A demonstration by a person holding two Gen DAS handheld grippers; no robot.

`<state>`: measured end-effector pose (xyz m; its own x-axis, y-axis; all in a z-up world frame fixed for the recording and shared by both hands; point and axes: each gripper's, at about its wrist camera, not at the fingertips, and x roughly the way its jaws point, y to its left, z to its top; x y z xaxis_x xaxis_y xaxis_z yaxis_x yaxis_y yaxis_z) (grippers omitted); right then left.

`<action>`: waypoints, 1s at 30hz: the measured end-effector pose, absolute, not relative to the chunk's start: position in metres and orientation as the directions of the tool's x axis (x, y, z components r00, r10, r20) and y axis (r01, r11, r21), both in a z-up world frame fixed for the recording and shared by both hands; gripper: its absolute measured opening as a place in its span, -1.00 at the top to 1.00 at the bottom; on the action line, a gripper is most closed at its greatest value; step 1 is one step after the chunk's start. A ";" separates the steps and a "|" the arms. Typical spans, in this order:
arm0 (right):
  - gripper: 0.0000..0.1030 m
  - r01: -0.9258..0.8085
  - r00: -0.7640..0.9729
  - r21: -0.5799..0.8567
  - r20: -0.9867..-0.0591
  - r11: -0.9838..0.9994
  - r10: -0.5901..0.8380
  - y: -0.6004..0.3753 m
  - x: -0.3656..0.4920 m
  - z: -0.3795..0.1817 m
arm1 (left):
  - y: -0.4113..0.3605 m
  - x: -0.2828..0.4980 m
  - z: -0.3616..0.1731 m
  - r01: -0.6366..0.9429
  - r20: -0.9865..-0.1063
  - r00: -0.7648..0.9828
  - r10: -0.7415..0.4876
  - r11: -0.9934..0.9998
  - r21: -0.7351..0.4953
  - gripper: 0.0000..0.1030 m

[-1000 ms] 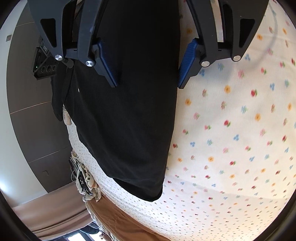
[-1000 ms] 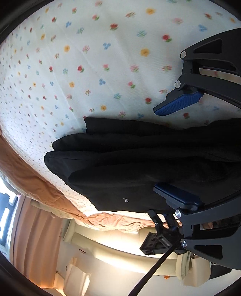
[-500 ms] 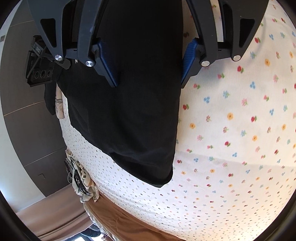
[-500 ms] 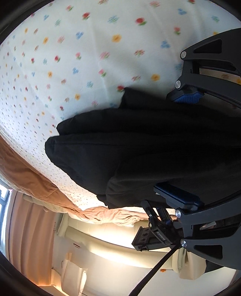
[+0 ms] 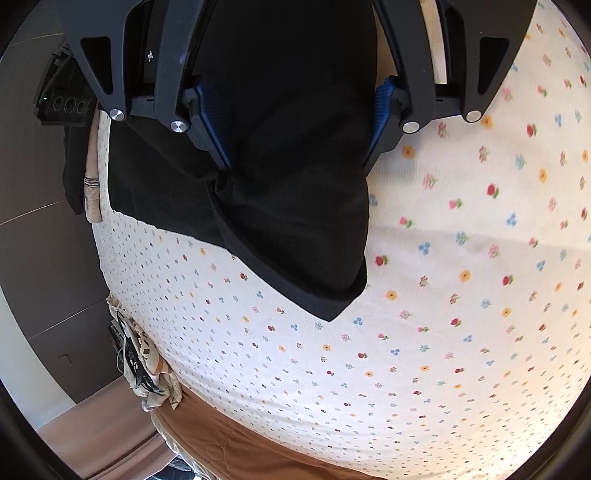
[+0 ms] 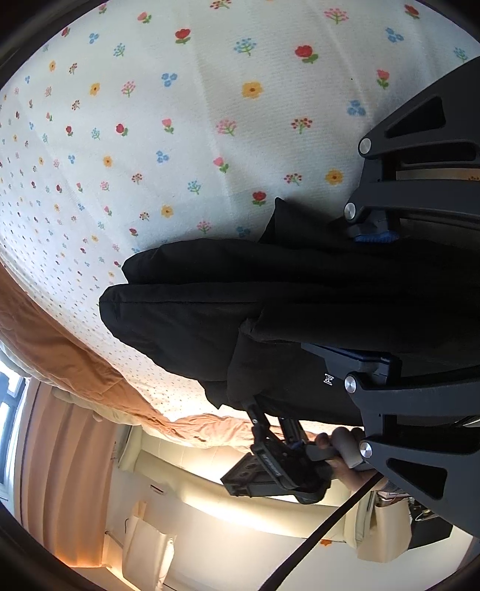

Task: Fold large clothes
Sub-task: 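Grasp the folded black shirt's end with both grippers side by side, then lift the folded shirt with both grippers and carry it toward the orange blanket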

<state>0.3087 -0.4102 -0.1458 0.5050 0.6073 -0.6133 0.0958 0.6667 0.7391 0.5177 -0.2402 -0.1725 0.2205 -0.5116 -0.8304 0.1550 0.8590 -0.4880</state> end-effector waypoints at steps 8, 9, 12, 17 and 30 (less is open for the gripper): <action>0.30 0.088 0.513 0.722 -0.623 0.686 0.591 -0.407 0.313 -0.140 | -0.214 0.495 -0.173 0.144 -0.792 0.176 -0.584 0.811 -0.567 -0.29; 0.33 0.084 0.515 0.719 -0.624 0.690 0.588 -0.406 0.313 -0.139 | -0.209 0.489 -0.174 0.143 -0.785 0.174 -0.594 0.804 -0.577 -0.29; 0.51 0.079 0.521 0.744 -0.598 0.664 0.609 -0.406 0.311 -0.140 | -0.202 0.479 -0.177 0.130 -0.761 0.164 -0.627 0.779 -0.614 -0.23; 0.72 0.047 0.553 0.743 -0.576 0.667 0.602 -0.402 0.304 -0.125 | -0.208 0.471 -0.155 0.164 -0.768 0.188 -0.613 0.790 -0.591 0.15; 0.75 -0.090 0.630 0.683 -0.524 0.725 0.572 -0.366 0.261 -0.039 | -0.178 0.429 -0.058 0.262 -0.647 0.299 -0.701 0.713 -0.650 0.31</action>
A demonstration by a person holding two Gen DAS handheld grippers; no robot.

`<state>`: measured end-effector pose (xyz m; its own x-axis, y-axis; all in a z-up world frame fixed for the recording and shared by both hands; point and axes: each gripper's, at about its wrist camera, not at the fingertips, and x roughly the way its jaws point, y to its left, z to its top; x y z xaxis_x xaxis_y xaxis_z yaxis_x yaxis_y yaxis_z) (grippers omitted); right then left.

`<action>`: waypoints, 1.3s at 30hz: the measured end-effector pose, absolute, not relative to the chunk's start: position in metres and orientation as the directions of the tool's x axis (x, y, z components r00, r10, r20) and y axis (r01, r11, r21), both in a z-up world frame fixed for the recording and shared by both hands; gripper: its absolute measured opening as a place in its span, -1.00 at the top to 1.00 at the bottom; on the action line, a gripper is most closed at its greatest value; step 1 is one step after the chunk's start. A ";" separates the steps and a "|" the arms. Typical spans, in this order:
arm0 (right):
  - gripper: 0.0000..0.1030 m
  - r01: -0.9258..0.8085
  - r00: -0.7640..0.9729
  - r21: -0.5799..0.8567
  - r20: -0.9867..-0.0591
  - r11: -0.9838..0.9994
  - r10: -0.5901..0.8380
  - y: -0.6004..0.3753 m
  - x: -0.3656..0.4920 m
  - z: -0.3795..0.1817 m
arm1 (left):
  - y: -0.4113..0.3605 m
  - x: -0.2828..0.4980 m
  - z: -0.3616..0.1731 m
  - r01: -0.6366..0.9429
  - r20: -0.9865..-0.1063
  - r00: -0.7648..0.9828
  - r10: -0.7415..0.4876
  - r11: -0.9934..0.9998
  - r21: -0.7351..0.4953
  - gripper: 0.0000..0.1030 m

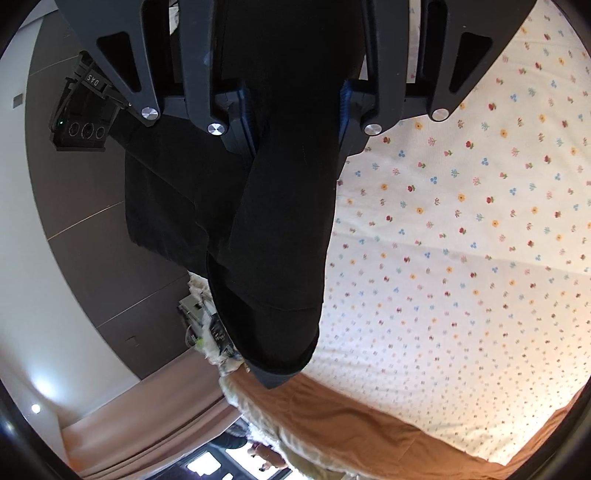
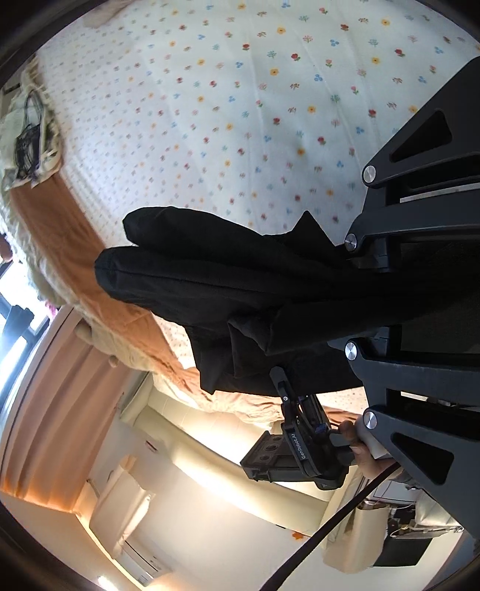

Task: Fold large clothes
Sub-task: 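Lift the folded shirt with both grippers and carry it toward the orange blanket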

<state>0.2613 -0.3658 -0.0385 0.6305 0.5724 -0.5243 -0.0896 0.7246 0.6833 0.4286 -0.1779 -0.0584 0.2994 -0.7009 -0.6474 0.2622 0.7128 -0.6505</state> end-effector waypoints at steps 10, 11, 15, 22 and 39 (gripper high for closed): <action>0.75 -0.214 0.660 0.641 -0.462 0.737 0.593 -0.327 0.215 0.015 | -0.120 0.376 0.012 0.302 -0.584 0.410 -0.701 0.708 -0.638 0.31; 0.75 -0.226 0.657 0.636 -0.459 0.738 0.598 -0.322 0.211 0.019 | -0.116 0.371 0.017 0.302 -0.581 0.418 -0.699 0.710 -0.637 0.31; 0.75 -0.261 0.649 0.624 -0.451 0.736 0.612 -0.306 0.196 0.033 | -0.090 0.347 0.038 0.303 -0.566 0.454 -0.688 0.717 -0.628 0.31; 0.75 -0.335 0.641 0.600 -0.420 0.726 0.643 -0.278 0.171 0.054 | -0.057 0.297 0.071 0.309 -0.538 0.526 -0.659 0.737 -0.601 0.31; 0.75 -0.443 0.583 0.584 -0.388 0.680 0.713 -0.240 0.154 0.063 | 0.012 0.203 0.111 0.277 -0.496 0.631 -0.596 0.771 -0.574 0.31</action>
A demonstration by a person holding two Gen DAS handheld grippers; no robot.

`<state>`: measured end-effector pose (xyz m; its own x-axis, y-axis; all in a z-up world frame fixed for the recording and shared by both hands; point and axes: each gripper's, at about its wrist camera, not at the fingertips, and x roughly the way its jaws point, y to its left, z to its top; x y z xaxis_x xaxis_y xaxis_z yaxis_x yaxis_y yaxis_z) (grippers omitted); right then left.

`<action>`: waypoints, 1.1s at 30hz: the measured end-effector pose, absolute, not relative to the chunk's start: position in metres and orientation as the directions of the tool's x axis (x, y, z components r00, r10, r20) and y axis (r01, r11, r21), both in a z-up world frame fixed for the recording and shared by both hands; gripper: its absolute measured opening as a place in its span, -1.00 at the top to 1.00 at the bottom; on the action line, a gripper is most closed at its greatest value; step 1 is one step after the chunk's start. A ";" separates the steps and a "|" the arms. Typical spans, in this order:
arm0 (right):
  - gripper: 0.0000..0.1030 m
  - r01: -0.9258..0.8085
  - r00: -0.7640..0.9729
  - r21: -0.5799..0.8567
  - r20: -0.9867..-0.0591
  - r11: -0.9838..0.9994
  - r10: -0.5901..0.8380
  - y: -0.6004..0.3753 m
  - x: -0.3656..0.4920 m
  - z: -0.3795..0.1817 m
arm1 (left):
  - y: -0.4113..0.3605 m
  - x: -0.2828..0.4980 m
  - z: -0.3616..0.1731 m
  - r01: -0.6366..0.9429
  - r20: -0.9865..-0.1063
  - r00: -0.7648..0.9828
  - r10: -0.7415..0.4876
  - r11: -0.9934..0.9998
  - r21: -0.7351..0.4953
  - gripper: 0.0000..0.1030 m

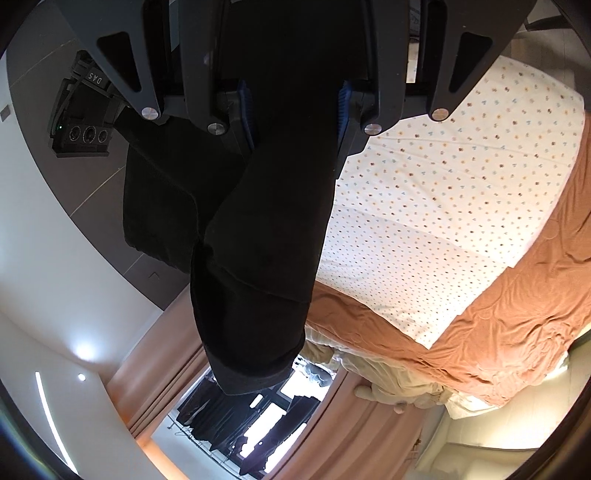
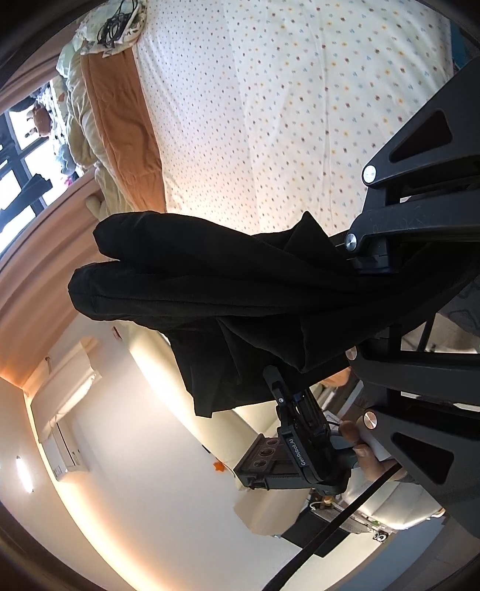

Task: Fold large clothes
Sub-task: 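Lift the folded shirt with both grippers and carry it toward the orange blanket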

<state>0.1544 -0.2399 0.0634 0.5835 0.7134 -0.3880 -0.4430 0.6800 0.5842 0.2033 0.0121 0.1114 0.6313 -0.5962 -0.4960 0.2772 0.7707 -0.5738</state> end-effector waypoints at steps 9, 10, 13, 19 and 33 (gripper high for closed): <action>0.75 -0.513 0.551 0.560 -0.367 0.651 0.750 -0.211 0.159 0.080 | 0.057 0.177 0.135 0.264 -0.466 0.679 -0.567 0.781 -0.566 0.31; 0.75 -0.524 0.545 0.554 -0.365 0.647 0.754 -0.206 0.162 0.082 | 0.061 0.176 0.135 0.261 -0.463 0.683 -0.565 0.781 -0.568 0.31; 0.75 -0.553 0.526 0.539 -0.366 0.636 0.768 -0.193 0.169 0.084 | 0.078 0.175 0.132 0.252 -0.461 0.695 -0.552 0.787 -0.563 0.31; 0.75 -0.598 0.478 0.516 -0.384 0.613 0.790 -0.151 0.190 0.080 | 0.122 0.175 0.125 0.212 -0.454 0.722 -0.522 0.792 -0.572 0.31; 0.75 -0.691 0.322 0.489 -0.452 0.533 0.832 -0.014 0.266 0.061 | 0.247 0.188 0.111 0.081 -0.483 0.776 -0.407 0.822 -0.563 0.31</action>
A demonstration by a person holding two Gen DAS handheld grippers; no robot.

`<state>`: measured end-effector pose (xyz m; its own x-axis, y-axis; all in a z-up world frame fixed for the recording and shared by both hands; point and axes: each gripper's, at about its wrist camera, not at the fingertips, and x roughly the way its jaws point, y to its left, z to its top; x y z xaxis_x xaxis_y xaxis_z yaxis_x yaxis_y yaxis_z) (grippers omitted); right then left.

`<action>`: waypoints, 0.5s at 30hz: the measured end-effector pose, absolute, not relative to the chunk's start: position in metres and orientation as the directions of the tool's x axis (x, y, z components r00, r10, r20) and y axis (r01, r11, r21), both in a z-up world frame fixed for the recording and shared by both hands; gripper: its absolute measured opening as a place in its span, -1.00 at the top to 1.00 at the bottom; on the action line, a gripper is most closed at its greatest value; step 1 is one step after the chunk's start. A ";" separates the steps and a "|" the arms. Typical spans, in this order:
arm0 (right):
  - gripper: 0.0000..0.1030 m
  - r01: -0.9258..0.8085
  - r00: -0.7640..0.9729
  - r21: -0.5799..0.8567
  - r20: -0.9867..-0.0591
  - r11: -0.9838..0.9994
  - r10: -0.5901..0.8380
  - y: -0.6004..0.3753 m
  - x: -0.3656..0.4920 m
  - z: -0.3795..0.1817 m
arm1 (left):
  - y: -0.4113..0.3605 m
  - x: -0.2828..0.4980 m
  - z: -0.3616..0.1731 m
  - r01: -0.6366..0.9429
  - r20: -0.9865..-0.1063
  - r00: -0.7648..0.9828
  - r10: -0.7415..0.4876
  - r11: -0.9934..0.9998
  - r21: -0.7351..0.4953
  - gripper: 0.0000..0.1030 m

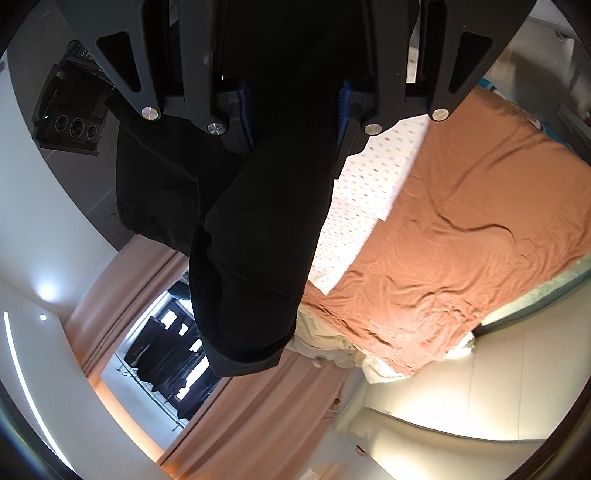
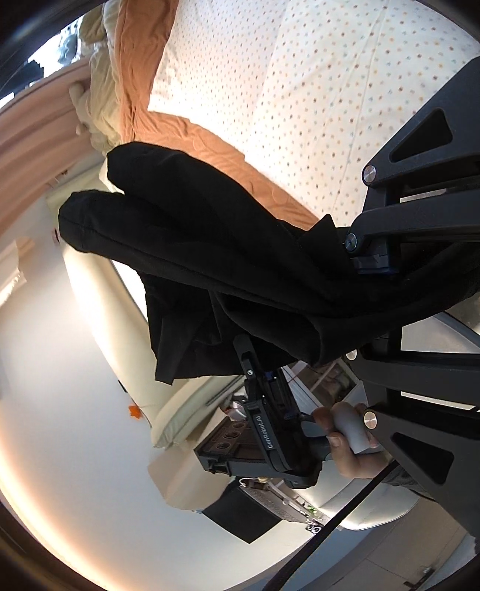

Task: Fold large clothes
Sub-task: 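Lift the folded shirt with both grippers and carry it toward the orange blanket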

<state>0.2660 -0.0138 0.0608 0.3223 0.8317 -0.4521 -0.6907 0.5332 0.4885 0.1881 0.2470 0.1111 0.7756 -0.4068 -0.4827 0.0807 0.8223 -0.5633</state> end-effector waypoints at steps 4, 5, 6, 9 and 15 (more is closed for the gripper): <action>0.75 -0.717 0.272 0.488 -0.462 0.498 0.844 0.019 0.292 0.059 | 0.266 0.196 0.115 0.055 -0.483 0.794 -0.368 0.836 -0.546 0.31; 0.75 -0.725 0.260 0.485 -0.465 0.489 0.846 0.026 0.297 0.058 | 0.272 0.199 0.115 0.048 -0.484 0.796 -0.363 0.836 -0.547 0.31; 0.75 -0.732 0.248 0.483 -0.467 0.480 0.849 0.034 0.302 0.058 | 0.280 0.203 0.115 0.037 -0.486 0.799 -0.354 0.835 -0.549 0.31; 0.75 -0.745 0.225 0.478 -0.476 0.465 0.850 0.064 0.325 0.060 | 0.304 0.213 0.117 0.014 -0.480 0.813 -0.330 0.835 -0.550 0.31; 0.75 -0.764 0.192 0.488 -0.452 0.422 0.871 0.113 0.365 0.057 | 0.351 0.234 0.118 -0.021 -0.483 0.826 -0.290 0.841 -0.541 0.31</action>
<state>0.3648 0.1128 0.0574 0.1922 0.8708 -0.4525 -0.7642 0.4221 0.4877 0.2341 0.3512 0.1184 0.8264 -0.2899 -0.4828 -0.0214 0.8406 -0.5413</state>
